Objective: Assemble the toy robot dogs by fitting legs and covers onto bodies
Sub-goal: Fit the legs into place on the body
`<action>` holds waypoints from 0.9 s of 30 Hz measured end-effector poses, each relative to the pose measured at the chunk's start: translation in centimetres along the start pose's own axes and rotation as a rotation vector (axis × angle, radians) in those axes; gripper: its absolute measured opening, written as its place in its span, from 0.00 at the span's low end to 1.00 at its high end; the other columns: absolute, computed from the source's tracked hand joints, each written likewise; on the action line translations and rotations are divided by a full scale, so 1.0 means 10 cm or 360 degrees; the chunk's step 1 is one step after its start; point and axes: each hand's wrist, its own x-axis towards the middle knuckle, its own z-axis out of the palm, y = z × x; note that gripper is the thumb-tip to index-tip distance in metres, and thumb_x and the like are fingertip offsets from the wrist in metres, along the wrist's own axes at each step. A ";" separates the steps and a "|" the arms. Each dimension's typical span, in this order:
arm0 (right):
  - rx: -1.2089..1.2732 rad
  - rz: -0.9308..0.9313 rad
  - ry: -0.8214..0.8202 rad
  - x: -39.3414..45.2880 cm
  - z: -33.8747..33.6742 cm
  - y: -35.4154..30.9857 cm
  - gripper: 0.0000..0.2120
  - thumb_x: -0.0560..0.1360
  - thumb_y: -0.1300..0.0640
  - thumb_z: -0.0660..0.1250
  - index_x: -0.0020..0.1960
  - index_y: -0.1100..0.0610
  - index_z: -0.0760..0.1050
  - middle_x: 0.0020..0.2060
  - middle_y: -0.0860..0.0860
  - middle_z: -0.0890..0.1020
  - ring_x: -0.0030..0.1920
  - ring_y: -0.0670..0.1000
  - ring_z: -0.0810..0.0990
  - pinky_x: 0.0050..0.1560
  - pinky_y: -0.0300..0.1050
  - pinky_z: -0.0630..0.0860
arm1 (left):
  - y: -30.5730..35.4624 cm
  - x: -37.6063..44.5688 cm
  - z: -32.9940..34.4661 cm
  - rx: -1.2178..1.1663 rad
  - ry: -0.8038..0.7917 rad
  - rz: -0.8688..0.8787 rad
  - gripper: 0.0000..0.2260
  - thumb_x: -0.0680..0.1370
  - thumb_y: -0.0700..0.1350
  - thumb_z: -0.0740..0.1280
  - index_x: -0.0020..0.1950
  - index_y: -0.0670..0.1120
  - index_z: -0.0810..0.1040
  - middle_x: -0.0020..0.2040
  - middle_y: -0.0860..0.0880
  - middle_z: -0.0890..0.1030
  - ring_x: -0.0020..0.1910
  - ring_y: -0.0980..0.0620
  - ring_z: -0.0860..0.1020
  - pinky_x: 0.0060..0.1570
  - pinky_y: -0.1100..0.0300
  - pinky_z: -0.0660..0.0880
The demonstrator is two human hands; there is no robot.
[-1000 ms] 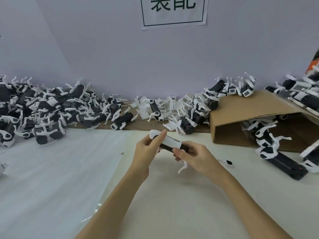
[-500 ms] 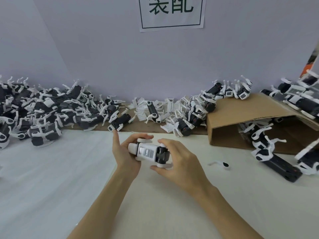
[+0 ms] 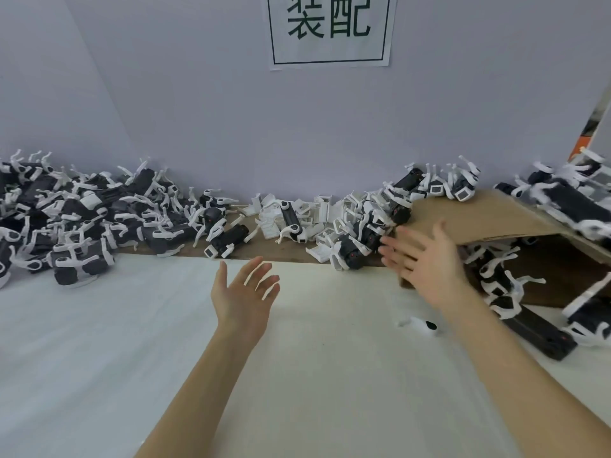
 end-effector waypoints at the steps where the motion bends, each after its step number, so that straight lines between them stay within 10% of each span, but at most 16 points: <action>1: -0.0309 -0.0121 0.0066 0.01 0.05 0.14 0.24 0.85 0.40 0.56 0.62 0.59 0.78 0.58 0.64 0.84 0.51 0.59 0.86 0.52 0.56 0.82 | -0.01 0.01 0.00 0.0022 -0.0006 -0.0012 0.27 0.85 0.62 0.58 0.54 0.41 0.85 0.44 0.45 0.85 0.41 0.44 0.81 0.52 0.51 0.75; 5: -0.1982 -0.0801 0.0100 0.17 0.17 0.56 0.19 0.81 0.58 0.69 0.71 0.56 0.75 0.57 0.55 0.84 0.51 0.56 0.83 0.55 0.52 0.79 | -0.02 0.02 0.01 0.0103 -0.0006 -0.0027 0.26 0.85 0.62 0.59 0.53 0.41 0.83 0.40 0.46 0.81 0.36 0.46 0.77 0.47 0.53 0.72; 10: -0.2668 -0.0731 0.0271 0.37 0.29 0.68 0.16 0.84 0.51 0.65 0.70 0.54 0.72 0.55 0.59 0.76 0.55 0.64 0.80 0.46 0.50 0.71 | -0.03 0.02 0.01 0.0129 0.0009 -0.0046 0.25 0.85 0.60 0.59 0.51 0.40 0.82 0.38 0.46 0.79 0.36 0.46 0.73 0.44 0.54 0.70; 23: -0.1705 -0.1373 0.0577 0.03 0.10 0.49 0.09 0.83 0.57 0.68 0.56 0.60 0.85 0.36 0.53 0.86 0.34 0.55 0.81 0.38 0.44 0.72 | -0.05 0.01 0.03 0.0208 -0.0034 -0.0089 0.22 0.85 0.58 0.61 0.50 0.41 0.82 0.38 0.47 0.78 0.34 0.47 0.73 0.43 0.54 0.70; 27: -0.1234 -0.1182 0.0509 -0.21 0.02 0.53 0.08 0.84 0.54 0.68 0.53 0.55 0.84 0.38 0.47 0.86 0.27 0.46 0.84 0.30 0.37 0.76 | -0.12 -0.05 0.11 0.0562 -0.0147 0.0037 0.20 0.83 0.59 0.67 0.51 0.42 0.85 0.41 0.47 0.80 0.35 0.48 0.77 0.41 0.55 0.74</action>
